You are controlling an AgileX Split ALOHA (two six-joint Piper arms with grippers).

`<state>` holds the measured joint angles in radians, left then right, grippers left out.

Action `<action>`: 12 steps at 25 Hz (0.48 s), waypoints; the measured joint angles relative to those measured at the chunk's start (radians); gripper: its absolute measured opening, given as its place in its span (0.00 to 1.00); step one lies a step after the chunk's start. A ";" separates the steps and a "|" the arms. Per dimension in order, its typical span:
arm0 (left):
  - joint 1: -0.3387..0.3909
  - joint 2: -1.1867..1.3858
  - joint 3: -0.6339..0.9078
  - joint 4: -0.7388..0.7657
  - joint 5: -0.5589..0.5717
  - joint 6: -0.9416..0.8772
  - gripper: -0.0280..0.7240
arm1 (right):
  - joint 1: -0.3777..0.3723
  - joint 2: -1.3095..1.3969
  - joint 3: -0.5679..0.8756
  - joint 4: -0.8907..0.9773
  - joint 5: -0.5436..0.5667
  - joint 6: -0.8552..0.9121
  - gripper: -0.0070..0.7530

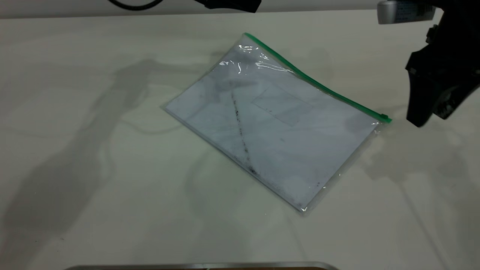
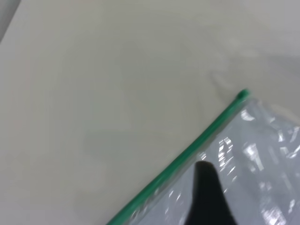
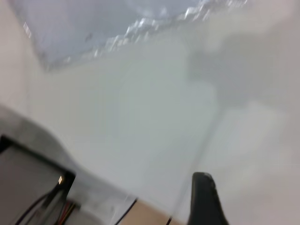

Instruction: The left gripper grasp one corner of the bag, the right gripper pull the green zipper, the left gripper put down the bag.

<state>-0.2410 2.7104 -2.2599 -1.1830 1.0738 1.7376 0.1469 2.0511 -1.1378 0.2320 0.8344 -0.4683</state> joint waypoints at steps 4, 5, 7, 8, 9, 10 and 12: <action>0.000 -0.038 -0.012 0.117 -0.054 -0.198 0.85 | 0.000 0.000 0.002 0.006 -0.179 0.000 0.72; 0.000 -0.059 -0.012 0.153 -0.058 -0.259 0.85 | 0.000 0.000 0.002 0.015 -0.240 0.000 0.72; 0.000 -0.105 -0.017 0.237 -0.056 -0.394 0.85 | 0.000 0.000 0.003 0.026 -0.355 -0.005 0.72; 0.000 -0.133 -0.021 0.286 -0.055 -0.451 0.85 | 0.000 -0.001 0.003 0.031 -0.410 -0.009 0.72; 0.000 -0.159 -0.023 0.332 -0.052 -0.493 0.84 | 0.000 -0.006 0.003 0.036 -0.458 -0.018 0.72; 0.000 -0.192 -0.025 0.368 -0.047 -0.535 0.84 | 0.000 -0.017 0.003 0.037 -0.488 -0.028 0.72; 0.000 -0.262 -0.030 0.431 -0.038 -0.594 0.83 | 0.000 -0.060 -0.013 0.038 -0.501 -0.050 0.71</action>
<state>-0.2410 2.4488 -2.2901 -0.7516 1.0359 1.1433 0.1466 1.9907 -1.1511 0.2698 0.3339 -0.5185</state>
